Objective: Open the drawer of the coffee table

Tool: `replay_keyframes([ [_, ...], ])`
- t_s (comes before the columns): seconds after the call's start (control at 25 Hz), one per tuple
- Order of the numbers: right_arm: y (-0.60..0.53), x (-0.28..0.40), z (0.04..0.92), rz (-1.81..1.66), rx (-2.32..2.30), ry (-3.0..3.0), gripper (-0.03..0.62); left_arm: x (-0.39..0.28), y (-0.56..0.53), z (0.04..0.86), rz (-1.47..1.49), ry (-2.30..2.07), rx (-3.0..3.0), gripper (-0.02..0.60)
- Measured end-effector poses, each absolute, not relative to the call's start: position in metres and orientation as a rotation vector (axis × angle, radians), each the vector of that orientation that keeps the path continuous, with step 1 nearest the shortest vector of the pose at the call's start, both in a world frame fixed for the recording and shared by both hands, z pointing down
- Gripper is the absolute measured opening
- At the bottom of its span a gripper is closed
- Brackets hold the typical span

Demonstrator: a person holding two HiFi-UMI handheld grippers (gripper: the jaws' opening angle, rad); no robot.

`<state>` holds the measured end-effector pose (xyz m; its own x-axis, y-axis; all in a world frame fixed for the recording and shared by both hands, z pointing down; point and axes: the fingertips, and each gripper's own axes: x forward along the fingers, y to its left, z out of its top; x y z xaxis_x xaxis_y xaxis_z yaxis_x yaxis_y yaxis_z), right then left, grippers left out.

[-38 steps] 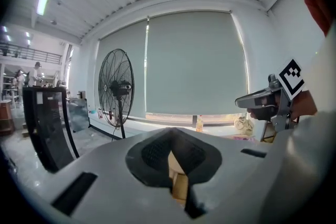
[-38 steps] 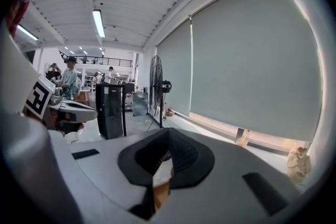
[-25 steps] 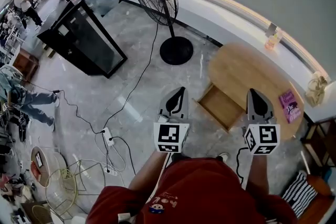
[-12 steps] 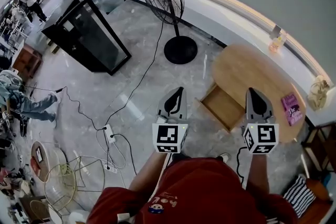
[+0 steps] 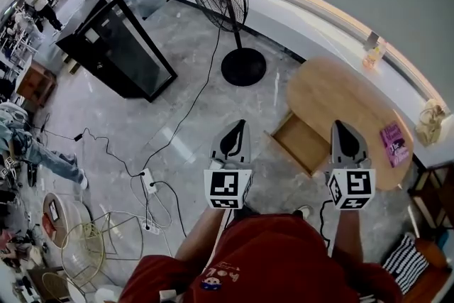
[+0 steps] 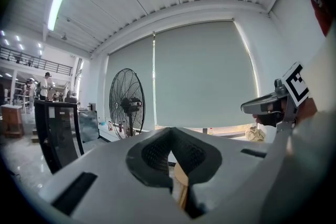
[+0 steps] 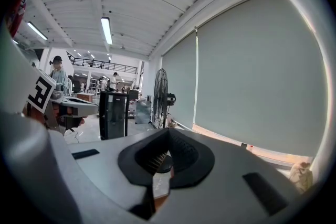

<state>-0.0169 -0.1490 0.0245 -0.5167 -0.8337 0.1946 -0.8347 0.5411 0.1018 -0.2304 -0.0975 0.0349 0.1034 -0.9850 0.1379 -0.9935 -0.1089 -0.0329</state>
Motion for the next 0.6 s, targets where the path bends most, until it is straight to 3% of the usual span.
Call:
replay_keyframes([
  [0.6, -0.1408, -0.0162, 0.0302, -0.002, 1.394, -2.541, -0.005, -0.2301, -0.0886, 0.0425, 0.2, -2.052, 2.27, 0.006],
])
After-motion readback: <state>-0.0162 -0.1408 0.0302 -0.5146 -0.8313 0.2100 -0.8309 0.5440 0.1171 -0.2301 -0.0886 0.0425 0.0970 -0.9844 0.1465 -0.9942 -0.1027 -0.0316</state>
